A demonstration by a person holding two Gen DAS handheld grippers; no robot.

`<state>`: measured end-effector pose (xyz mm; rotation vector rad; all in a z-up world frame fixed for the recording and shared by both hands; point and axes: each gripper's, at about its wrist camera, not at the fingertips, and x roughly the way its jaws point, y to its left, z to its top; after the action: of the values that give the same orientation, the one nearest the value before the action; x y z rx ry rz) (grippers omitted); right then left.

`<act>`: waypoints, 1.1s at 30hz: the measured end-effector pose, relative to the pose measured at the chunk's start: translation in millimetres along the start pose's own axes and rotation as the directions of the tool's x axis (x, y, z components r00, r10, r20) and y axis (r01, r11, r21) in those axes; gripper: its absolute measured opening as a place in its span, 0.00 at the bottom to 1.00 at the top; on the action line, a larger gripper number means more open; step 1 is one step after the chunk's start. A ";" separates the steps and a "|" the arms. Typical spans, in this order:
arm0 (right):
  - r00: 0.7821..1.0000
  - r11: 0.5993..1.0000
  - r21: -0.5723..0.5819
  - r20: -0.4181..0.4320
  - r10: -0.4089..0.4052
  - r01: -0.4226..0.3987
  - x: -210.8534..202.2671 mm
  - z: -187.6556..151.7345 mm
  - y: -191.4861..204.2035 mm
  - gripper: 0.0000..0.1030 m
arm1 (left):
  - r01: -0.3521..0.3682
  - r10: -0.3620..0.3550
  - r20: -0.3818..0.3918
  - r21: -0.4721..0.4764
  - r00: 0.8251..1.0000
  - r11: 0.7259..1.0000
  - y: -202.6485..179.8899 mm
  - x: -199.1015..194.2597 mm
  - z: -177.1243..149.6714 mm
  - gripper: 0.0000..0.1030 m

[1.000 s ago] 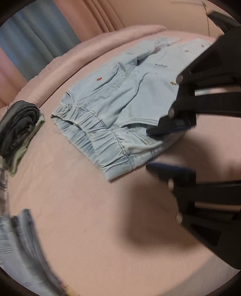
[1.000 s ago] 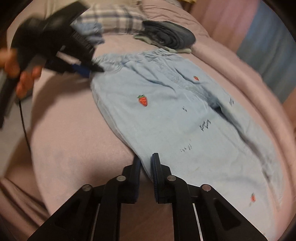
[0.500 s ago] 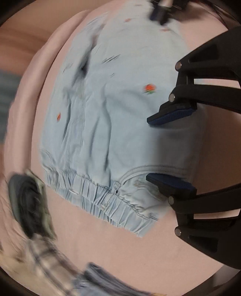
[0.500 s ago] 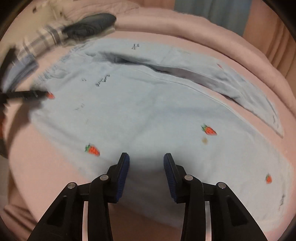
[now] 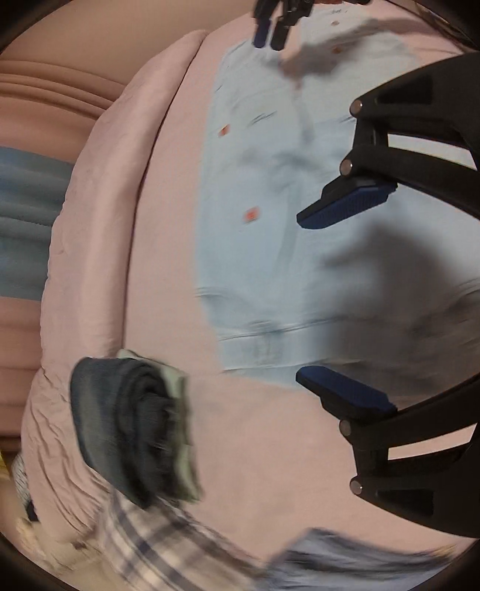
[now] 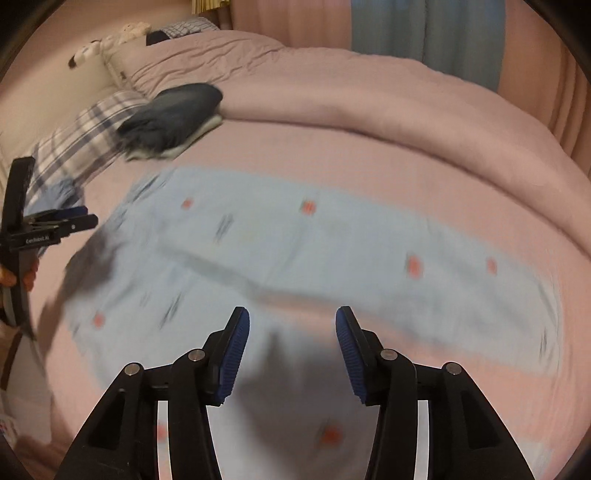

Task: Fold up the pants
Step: 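Lift the jeans with both tools and fold one leg over the other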

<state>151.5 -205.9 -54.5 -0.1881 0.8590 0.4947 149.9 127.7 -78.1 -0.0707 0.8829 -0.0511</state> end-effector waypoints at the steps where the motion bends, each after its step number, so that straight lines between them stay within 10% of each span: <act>1: 1.000 1.000 -0.011 -0.007 0.000 0.000 8.0 11.0 -4.4 0.48 | 0.007 -0.007 -0.009 0.009 1.000 1.000 6.1 13.1 17.2 0.75; 16: 0.951 0.986 -0.080 -0.285 0.118 -0.146 130.9 79.7 -48.6 0.62 | 0.253 -0.227 -0.284 0.056 0.931 0.966 47.1 108.3 62.3 0.80; 19: 0.940 0.980 -0.130 -0.327 0.100 -0.150 137.3 71.6 -36.9 0.62 | 0.255 -0.206 -0.318 0.120 0.926 0.960 41.3 112.0 58.8 0.62; 21: 0.943 0.979 -0.142 -0.320 0.097 -0.149 132.4 68.5 -27.8 0.49 | 0.226 -0.155 -0.327 0.191 0.932 0.955 37.8 112.2 56.4 0.52; 23: 0.951 0.970 -0.199 -0.300 0.075 -0.140 123.6 63.0 -10.8 0.13 | 0.220 -0.152 -0.311 0.199 0.938 0.955 41.2 106.3 58.8 0.25; 29: 0.980 0.975 -0.214 -0.196 0.017 -0.060 106.2 76.1 4.0 0.06 | 0.168 -0.112 -0.243 0.223 0.964 0.960 29.8 97.4 57.9 0.13; 33: 0.962 0.973 -0.231 -0.269 -0.051 -0.013 133.5 62.3 16.8 0.06 | 0.151 -0.098 -0.262 0.189 0.960 0.970 23.9 109.5 55.3 0.18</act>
<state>258.9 -123.9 -115.6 -0.4872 1.0678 0.5589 262.5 145.8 -129.4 0.0771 1.1216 -0.2756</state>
